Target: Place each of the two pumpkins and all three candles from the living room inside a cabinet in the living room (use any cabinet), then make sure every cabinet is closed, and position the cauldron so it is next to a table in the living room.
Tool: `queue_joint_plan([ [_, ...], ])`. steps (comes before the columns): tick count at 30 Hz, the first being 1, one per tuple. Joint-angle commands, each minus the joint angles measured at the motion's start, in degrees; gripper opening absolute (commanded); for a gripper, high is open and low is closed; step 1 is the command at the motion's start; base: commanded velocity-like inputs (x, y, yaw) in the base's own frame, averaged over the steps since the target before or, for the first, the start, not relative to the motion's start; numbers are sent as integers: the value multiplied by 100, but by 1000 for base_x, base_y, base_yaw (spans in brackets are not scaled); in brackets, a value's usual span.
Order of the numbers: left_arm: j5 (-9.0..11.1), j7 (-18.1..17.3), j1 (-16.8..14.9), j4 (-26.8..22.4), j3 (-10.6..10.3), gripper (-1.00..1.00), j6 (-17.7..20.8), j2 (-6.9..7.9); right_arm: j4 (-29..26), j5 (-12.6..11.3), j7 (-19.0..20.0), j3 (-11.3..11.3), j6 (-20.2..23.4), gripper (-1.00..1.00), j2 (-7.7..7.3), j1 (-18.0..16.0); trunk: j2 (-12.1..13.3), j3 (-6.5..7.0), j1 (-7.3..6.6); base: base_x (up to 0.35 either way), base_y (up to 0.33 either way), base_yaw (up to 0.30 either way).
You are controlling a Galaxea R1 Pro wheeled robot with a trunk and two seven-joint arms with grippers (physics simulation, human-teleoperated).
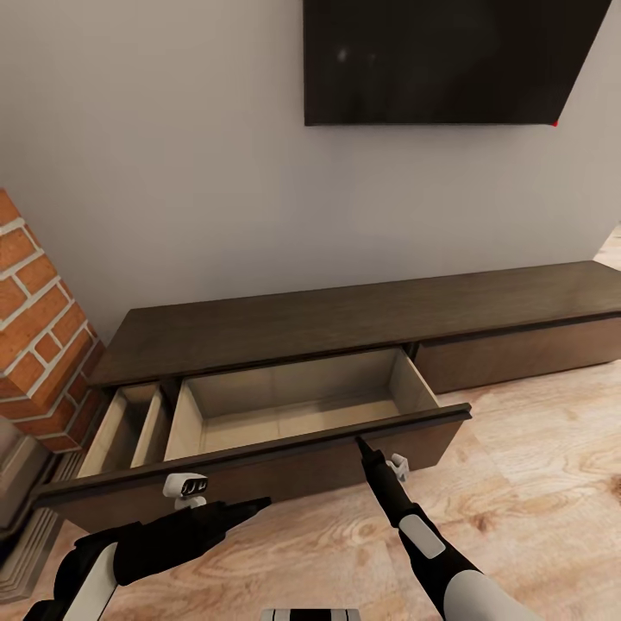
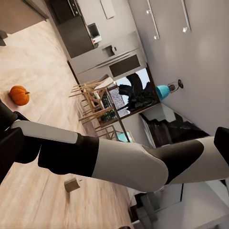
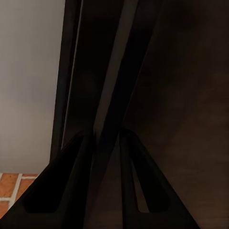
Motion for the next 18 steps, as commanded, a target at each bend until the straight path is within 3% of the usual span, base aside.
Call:
queue_joint_plan([
  [1,29,3,-5,2,-9,100,36,4,50,63,-8,522,-16,-100,2,1,-1,-5,0,-4,0,0],
  [18,29,3,-5,2,-9,100,36,4,46,67,-8,522,-25,-100,7,1,-1,-5,0,-28,0,0],
])
